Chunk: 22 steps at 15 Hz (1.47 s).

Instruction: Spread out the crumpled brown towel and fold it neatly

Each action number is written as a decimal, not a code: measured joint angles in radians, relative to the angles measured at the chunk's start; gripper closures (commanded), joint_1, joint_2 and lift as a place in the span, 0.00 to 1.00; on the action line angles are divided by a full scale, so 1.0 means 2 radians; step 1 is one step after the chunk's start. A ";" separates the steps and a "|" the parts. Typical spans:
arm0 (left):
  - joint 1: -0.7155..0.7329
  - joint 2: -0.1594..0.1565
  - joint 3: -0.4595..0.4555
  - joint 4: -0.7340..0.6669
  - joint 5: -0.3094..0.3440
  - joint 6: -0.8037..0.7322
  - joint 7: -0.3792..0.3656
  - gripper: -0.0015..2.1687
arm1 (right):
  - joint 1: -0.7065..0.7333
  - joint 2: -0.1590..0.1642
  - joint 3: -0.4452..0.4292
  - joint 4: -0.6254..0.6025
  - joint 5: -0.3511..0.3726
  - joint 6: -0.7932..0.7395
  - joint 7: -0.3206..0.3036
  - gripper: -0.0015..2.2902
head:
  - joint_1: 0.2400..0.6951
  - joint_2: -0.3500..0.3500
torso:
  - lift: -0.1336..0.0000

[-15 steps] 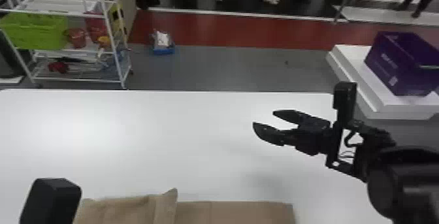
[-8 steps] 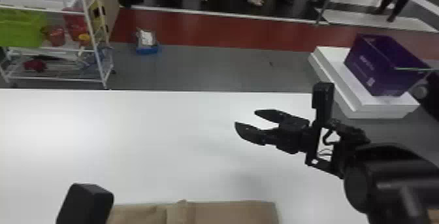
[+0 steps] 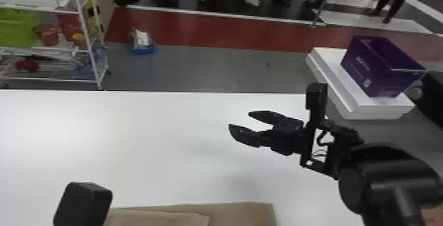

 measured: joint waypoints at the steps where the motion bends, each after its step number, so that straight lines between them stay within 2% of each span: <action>1: -0.003 0.000 0.012 -0.001 0.001 0.000 -0.003 0.02 | 0.001 0.000 0.002 -0.004 0.000 0.004 0.000 0.04 | 1.00 0.24 | 0.08; 3: -0.003 -0.002 0.079 -0.003 0.027 0.000 -0.030 0.02 | 0.009 -0.001 0.005 -0.019 -0.003 0.021 0.004 0.03 | 1.00 0.30 | 0.08; 5: 0.005 -0.014 0.209 0.009 0.096 0.000 -0.075 0.02 | 0.021 -0.008 0.009 -0.050 -0.027 0.082 0.009 0.02 | 1.00 0.40 | 0.08; 6: 0.007 -0.026 0.284 0.024 0.132 -0.012 -0.102 0.02 | 0.025 -0.013 0.010 -0.070 -0.046 0.139 0.014 0.02 | 1.00 0.54 | 0.08; 7: 0.008 -0.037 0.350 0.044 0.160 -0.049 -0.127 0.02 | 0.030 -0.016 0.010 -0.089 -0.065 0.198 0.016 0.02 | 1.00 0.63 | 0.08; 9: 0.008 -0.048 0.460 0.092 0.215 -0.166 -0.157 0.02 | 0.042 -0.022 0.003 -0.132 -0.099 0.303 0.019 0.04 | 1.00 0.79 | 0.08; 11: 0.002 -0.056 0.547 0.142 0.279 -0.261 -0.158 0.02 | 0.050 -0.024 -0.005 -0.175 -0.129 0.370 0.017 0.04 | 1.00 0.98 | 0.08; 12: -0.001 -0.058 0.578 0.166 0.305 -0.297 -0.151 0.02 | 0.051 -0.025 -0.007 -0.193 -0.144 0.378 0.011 0.05 | 1.00 1.00 | 0.08; 14: -0.009 -0.059 0.611 0.203 0.336 -0.339 -0.136 0.02 | 0.052 -0.025 0.000 -0.217 -0.168 0.383 -0.021 0.08 | 1.00 1.00 | 0.08; 18: -0.032 -0.059 0.626 0.237 0.365 -0.357 -0.124 0.03 | 0.038 -0.026 0.050 -0.227 -0.207 0.383 -0.098 0.08 | 1.00 1.00 | 0.08; 21: -0.053 -0.059 0.628 0.250 0.370 -0.357 -0.124 0.03 | 0.044 -0.036 0.041 -0.228 -0.287 0.383 -0.177 0.08 | 1.00 1.00 | 0.08; 22: -0.059 -0.059 0.628 0.254 0.370 -0.357 -0.124 0.03 | 0.052 -0.039 0.032 -0.232 -0.307 0.383 -0.193 0.08 | 1.00 1.00 | 0.08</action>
